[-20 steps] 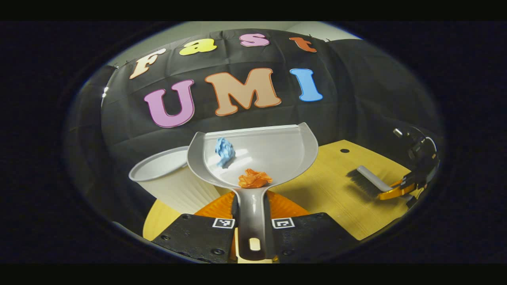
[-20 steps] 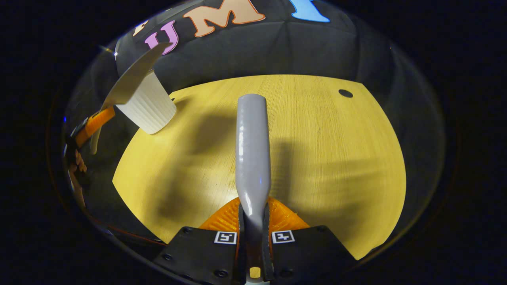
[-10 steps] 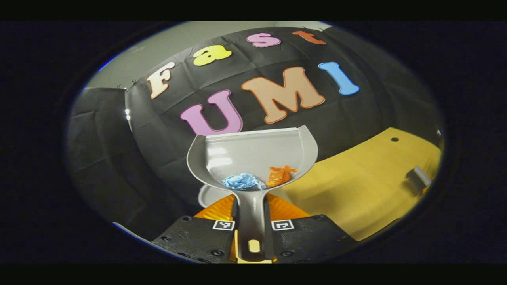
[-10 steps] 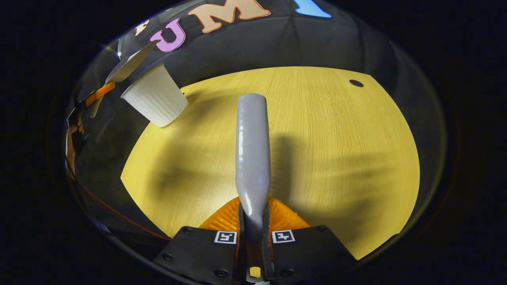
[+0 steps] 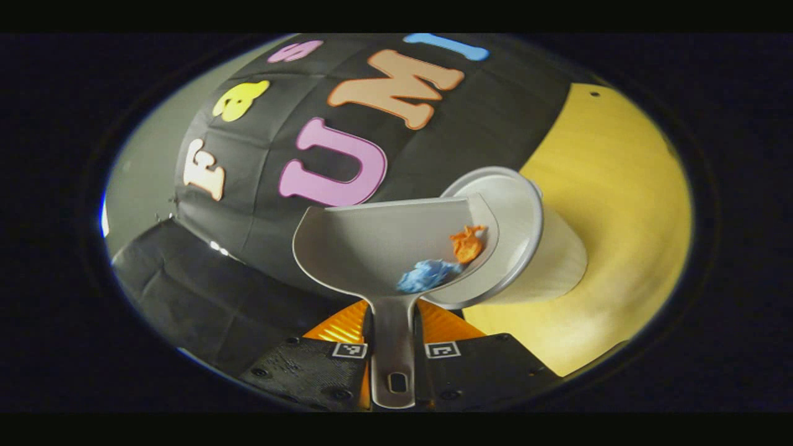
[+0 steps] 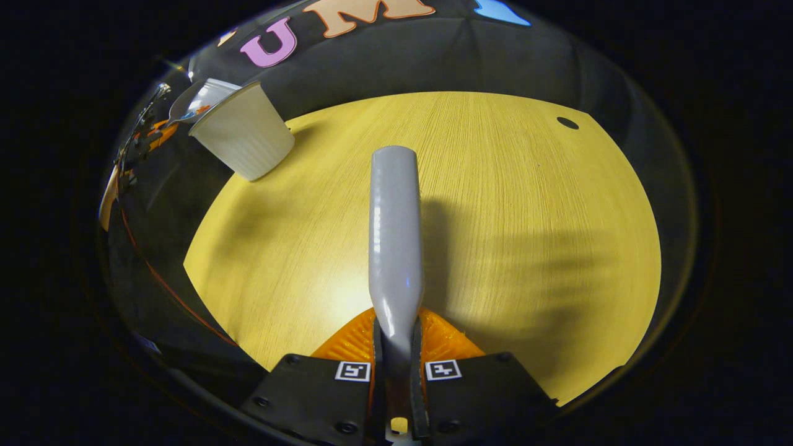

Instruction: Pick up the small broom and dustpan from the desktop, sweep the trash into the dustpan with the broom, and then empty the trash into the garbage bin.

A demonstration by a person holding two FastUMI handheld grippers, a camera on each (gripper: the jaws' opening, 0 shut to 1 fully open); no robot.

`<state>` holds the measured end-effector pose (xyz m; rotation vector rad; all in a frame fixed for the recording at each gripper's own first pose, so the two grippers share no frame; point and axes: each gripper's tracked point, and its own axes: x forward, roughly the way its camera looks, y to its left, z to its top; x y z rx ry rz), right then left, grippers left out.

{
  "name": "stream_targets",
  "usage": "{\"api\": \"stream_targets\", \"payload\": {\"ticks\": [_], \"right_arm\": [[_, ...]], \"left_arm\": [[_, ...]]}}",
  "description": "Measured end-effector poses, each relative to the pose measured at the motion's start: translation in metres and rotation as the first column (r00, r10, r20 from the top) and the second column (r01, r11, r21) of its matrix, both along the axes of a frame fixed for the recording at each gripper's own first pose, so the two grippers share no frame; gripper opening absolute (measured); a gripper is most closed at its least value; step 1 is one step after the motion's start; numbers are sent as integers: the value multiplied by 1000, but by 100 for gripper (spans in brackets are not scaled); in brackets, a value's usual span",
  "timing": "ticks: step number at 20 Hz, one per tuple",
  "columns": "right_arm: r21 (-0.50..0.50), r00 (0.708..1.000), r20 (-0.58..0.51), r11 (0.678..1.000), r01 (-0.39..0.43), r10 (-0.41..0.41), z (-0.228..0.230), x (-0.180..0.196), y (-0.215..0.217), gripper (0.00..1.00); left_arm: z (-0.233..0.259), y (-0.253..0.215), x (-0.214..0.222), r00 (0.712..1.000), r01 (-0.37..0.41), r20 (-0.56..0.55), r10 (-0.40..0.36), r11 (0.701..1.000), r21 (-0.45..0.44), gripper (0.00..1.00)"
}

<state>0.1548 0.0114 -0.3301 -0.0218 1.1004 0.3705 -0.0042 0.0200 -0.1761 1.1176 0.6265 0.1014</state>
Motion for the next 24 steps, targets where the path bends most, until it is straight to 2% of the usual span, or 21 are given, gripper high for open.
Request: {"api": "stream_targets", "payload": {"ticks": [2,3,6,8,9,10,11,14,15,18,21,24], "right_arm": [[-8,1000,-9,1000,-1,1,1,1,-1,18],[-6,1000,-15,1000,1,-2,3,2,-1,18],[7,1000,-16,1000,4,-4,1,2,-1,18],[3,1000,-18,1000,0,0,2,2,-2,18],[1,1000,-17,1000,-2,2,2,3,-2,18],[0,1000,-15,1000,-2,2,2,4,-3,18],[4,1000,-14,1000,-1,1,2,5,-3,18],[8,1000,-12,1000,13,-13,1,6,-4,18],[5,1000,-10,1000,17,-17,1,6,-4,18],[5,999,-2,999,34,-34,1,6,-2,18],[11,999,0,999,41,-42,-1,3,2,18],[5,1000,-4,1000,27,-27,2,-1,2,18]], "left_arm": [[-1,7,-1,995,79,-74,-68,985,157,19],[2,7,-1,987,136,-121,-109,960,245,20],[9,4,-2,951,282,-251,-181,840,463,19],[14,1,-7,924,356,-325,-202,765,537,22],[17,1,-6,913,383,-349,-213,744,548,20],[16,4,-6,911,385,-355,-212,747,542,21],[17,8,-4,919,363,-336,-206,776,516,20],[10,7,-3,962,234,-226,-156,896,377,20],[9,7,-2,972,194,-189,-137,924,329,21],[11,9,5,994,95,-70,-84,979,180,19],[13,-14,15,998,43,46,-41,998,-34,21],[10,-55,22,993,43,118,-11,961,-275,21]]}}
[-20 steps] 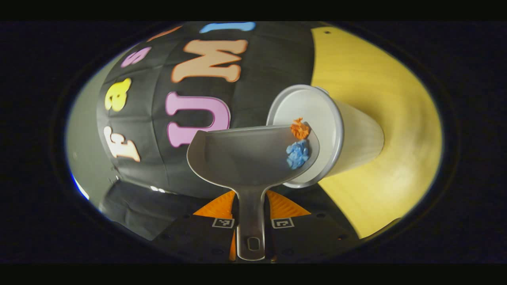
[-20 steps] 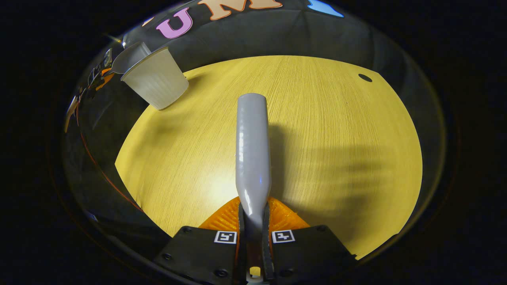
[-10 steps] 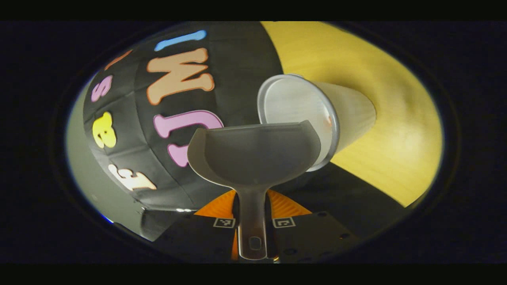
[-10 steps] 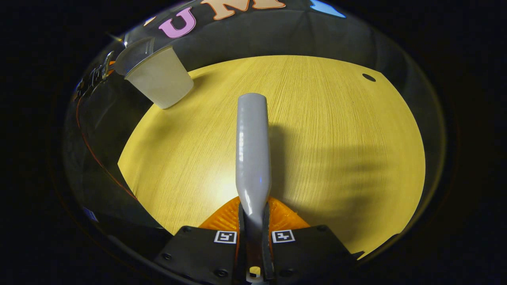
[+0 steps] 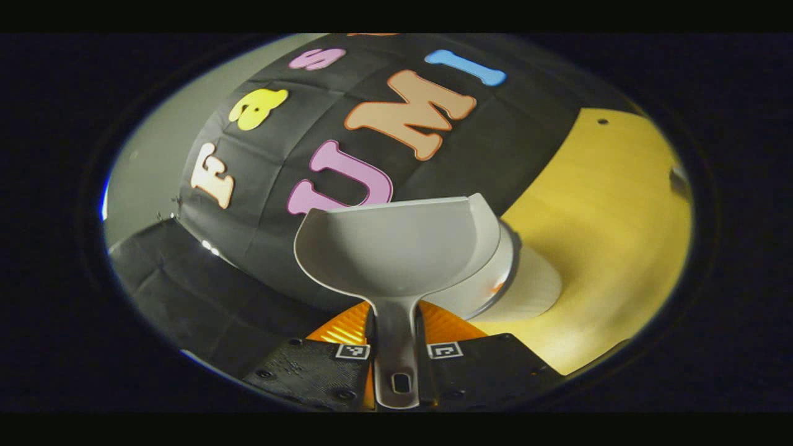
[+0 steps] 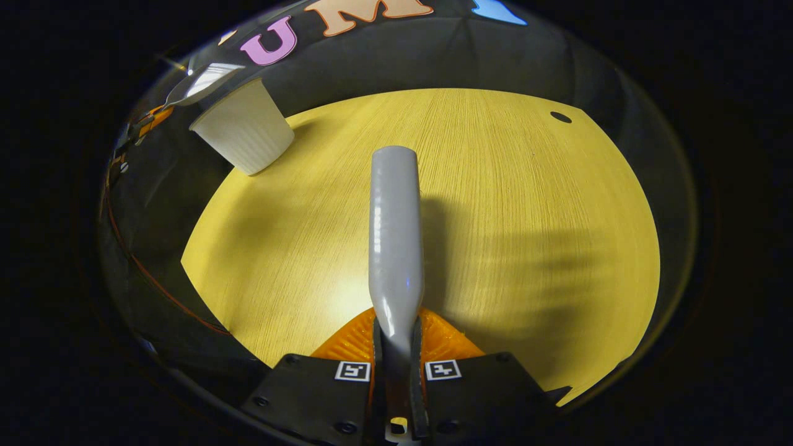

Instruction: Pick up the small broom and dustpan from the desktop, sweep the trash into the dustpan with the broom, and then empty the trash into the garbage bin.

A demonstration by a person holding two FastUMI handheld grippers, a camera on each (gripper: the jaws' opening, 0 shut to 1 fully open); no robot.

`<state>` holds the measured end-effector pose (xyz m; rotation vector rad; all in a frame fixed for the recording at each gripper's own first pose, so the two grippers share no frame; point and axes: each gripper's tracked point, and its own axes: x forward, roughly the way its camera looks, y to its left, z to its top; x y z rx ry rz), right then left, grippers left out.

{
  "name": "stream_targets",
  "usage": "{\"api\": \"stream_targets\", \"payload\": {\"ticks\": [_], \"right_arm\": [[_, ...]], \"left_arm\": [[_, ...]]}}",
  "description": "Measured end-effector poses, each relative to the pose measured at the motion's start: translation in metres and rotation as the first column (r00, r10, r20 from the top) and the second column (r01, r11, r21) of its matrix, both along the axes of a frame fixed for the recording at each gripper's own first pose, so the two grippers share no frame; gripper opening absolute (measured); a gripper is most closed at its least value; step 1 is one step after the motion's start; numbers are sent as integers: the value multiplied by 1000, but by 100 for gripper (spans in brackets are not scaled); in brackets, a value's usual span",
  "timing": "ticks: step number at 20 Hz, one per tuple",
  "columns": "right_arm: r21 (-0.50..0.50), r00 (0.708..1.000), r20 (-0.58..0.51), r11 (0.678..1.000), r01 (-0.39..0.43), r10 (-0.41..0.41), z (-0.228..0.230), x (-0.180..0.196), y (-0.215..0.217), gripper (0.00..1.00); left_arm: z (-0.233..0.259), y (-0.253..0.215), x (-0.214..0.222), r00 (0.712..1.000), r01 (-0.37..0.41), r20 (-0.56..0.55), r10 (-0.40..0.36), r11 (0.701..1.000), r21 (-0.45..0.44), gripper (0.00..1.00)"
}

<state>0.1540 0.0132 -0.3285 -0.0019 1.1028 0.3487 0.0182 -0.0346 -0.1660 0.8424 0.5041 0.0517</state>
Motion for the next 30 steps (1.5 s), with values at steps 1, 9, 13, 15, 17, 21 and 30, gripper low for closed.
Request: {"api": "stream_targets", "payload": {"ticks": [1,9,13,15,17,21,30], "right_arm": [[0,1000,4,1000,-3,3,-1,0,0,18],[8,996,50,997,74,-74,4,-3,7,18],[-4,986,80,989,148,-147,9,-3,10,18],[-20,980,66,982,189,-187,9,-5,13,18],[-62,977,50,976,208,-205,7,-6,12,18],[-130,973,-15,965,227,-231,-4,-10,13,18],[-217,972,-73,955,201,-222,-14,-13,13,24]], "left_arm": [[-2,-17,-4,1000,-3,8,3,997,-77,17],[-64,-159,-53,998,-11,-58,-22,854,-520,21],[-116,-196,-95,990,-89,-143,3,795,-600,18],[-146,-207,-113,976,-137,-216,6,790,-598,19],[-187,-211,-135,954,-187,-301,6,794,-578,19],[-252,-219,-178,890,-298,-456,17,777,-554,20],[-294,-220,-199,842,-351,-538,31,789,-504,24]]}}
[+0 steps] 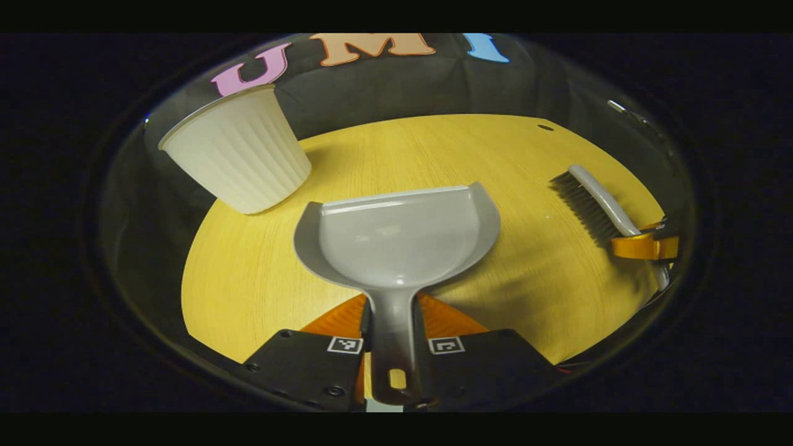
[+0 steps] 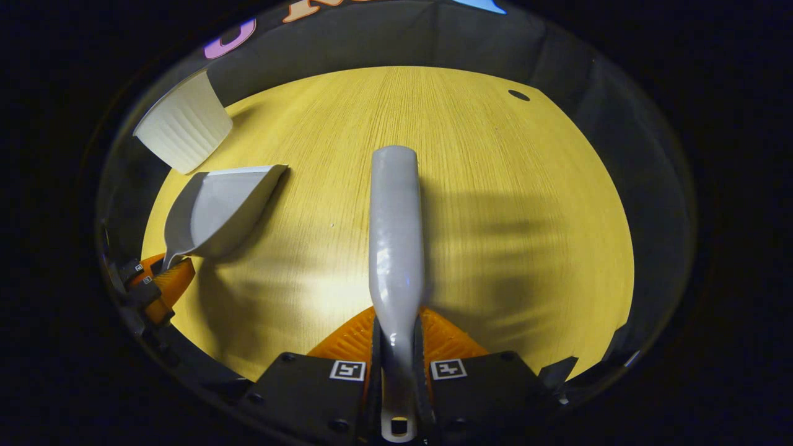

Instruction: Pick up the small broom and dustpan from the desktop, sweep the trash into the dustpan with the broom, and then empty the trash into the garbage bin.

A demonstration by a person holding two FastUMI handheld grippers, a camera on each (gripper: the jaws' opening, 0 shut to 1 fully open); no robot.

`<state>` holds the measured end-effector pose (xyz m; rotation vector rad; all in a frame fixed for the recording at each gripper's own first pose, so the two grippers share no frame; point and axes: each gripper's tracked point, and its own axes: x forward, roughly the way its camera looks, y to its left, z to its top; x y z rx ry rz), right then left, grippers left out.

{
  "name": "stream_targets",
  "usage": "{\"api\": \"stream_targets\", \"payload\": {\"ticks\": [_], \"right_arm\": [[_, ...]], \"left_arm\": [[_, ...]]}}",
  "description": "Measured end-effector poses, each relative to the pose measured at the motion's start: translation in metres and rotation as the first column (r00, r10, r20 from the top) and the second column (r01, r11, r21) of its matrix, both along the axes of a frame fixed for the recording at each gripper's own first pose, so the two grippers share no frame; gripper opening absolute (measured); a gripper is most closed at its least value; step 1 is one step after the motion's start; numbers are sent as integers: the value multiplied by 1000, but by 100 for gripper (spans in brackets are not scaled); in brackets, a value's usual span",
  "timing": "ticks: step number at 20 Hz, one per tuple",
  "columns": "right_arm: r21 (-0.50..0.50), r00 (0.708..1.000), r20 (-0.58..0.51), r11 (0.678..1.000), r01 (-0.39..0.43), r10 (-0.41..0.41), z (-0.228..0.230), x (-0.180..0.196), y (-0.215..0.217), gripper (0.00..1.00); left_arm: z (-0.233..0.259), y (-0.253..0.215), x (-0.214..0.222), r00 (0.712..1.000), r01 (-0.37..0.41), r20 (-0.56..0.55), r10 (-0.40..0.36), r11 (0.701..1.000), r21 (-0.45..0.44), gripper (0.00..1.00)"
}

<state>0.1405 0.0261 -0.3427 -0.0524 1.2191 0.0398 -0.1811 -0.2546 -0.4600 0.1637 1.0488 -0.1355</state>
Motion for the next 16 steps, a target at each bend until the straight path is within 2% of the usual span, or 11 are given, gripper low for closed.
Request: {"api": "stream_targets", "payload": {"ticks": [3,4,5,6,7,10,11,12,14,15,16], "right_arm": [[-20,1000,0,1000,-20,20,2,0,-2,29],[-24,1000,-6,999,-25,25,2,-2,-2,31],[-26,999,-10,999,-32,32,0,-5,-1,36],[-28,999,-10,999,-38,37,0,-5,-2,48],[-28,999,-8,999,-43,43,1,-6,-1,54],[-41,998,16,998,-57,58,7,-6,-2,89],[-44,998,32,997,-59,60,11,-6,-4,95],[-45,996,60,997,-59,62,22,-6,-4,100],[-31,984,161,997,-72,76,49,2,-4,100],[-5,963,252,995,-95,93,74,7,0,100],[12,925,364,992,-124,111,104,15,3,100]], "left_arm": [[-2,-5,-2,1000,17,2,-17,1000,-6,31],[-4,-10,-5,1000,27,-11,-27,999,-23,39],[-6,-14,-10,999,30,-21,-30,999,-32,51],[-4,-20,-14,999,37,-26,-38,998,-46,76],[-4,-19,-15,999,39,-22,-40,999,-33,100],[1,-19,-12,998,58,19,-58,998,-15,95],[7,-19,-10,998,56,38,-56,998,-12,95],[14,-19,-7,997,50,57,-50,999,-4,96],[38,-9,4,992,24,126,-28,999,34,95],[59,-5,11,982,3,188,-12,999,48,100],[90,-5,18,963,-11,270,2,999,32,96]]}}
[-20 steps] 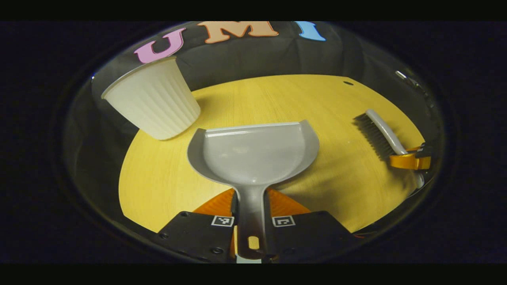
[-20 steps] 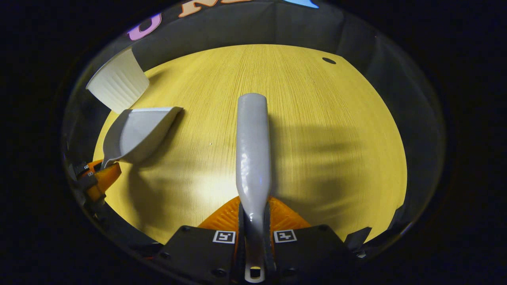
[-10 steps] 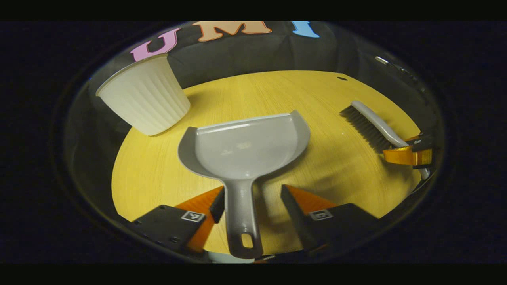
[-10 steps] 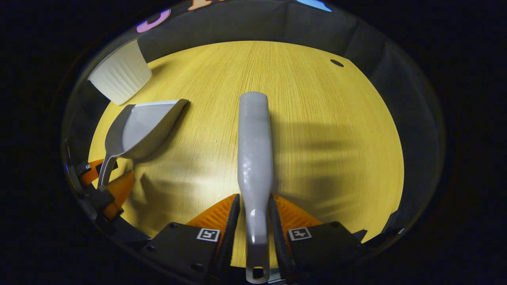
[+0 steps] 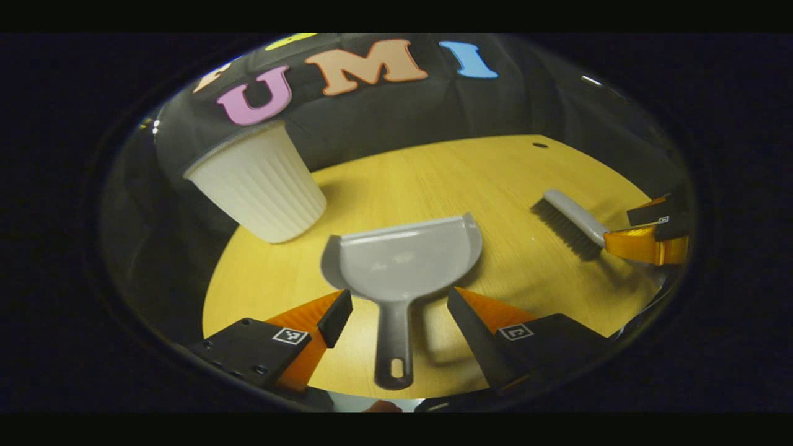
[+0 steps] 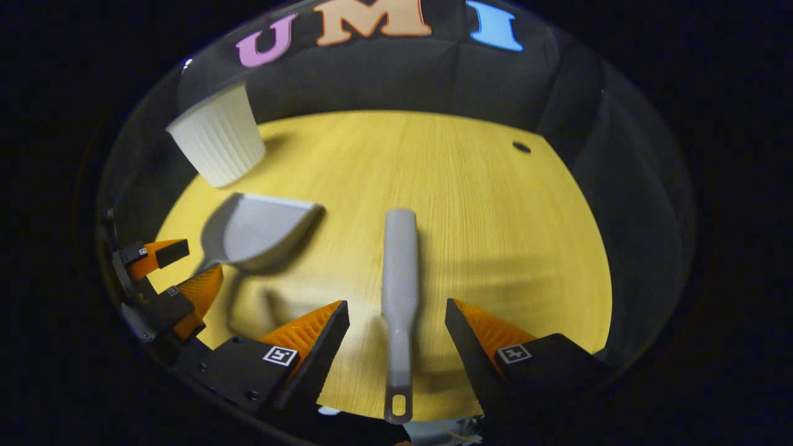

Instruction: Pick up the small broom and dustpan from the desktop, sweep the trash into the dustpan with the broom, and then empty the trash into the garbage bin.

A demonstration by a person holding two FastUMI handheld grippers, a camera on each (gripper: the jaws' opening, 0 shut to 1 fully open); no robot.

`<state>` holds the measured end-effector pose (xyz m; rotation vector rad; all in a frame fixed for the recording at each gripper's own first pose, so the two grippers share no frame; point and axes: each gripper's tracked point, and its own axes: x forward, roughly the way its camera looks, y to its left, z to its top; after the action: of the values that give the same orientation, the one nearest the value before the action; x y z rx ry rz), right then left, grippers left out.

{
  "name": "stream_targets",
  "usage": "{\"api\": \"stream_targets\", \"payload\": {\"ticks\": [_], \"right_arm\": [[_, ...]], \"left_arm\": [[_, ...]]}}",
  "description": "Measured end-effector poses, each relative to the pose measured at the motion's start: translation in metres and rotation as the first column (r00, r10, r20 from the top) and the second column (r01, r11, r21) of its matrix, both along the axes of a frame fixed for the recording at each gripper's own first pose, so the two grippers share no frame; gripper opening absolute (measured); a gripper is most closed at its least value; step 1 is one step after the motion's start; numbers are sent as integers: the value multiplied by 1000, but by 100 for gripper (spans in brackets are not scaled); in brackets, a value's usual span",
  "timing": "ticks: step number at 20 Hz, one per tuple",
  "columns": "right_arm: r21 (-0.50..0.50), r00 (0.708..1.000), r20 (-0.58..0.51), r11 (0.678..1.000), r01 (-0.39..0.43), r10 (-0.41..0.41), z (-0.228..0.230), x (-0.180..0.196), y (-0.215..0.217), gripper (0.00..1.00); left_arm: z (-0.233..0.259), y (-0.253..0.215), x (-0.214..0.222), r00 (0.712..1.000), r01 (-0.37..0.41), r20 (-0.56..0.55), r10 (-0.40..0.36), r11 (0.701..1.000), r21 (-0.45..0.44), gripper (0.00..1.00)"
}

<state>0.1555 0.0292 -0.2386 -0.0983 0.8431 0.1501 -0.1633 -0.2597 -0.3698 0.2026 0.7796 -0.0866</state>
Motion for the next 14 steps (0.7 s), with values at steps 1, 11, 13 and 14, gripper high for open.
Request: {"api": "stream_targets", "payload": {"ticks": [1,11,13,14], "right_arm": [[17,992,125,1000,-23,21,31,5,1,100],[107,698,716,991,-78,-22,227,-37,-18,99],[130,664,744,990,-46,-67,244,-45,-21,98],[143,649,757,989,-44,-81,252,-48,-18,99]], "left_arm": [[33,-4,8,995,-15,97,18,999,-34,96],[288,-62,11,758,111,649,63,969,-223,93],[298,-75,6,739,158,674,-9,974,-161,93],[300,-82,4,725,182,688,-37,973,-140,93]]}}
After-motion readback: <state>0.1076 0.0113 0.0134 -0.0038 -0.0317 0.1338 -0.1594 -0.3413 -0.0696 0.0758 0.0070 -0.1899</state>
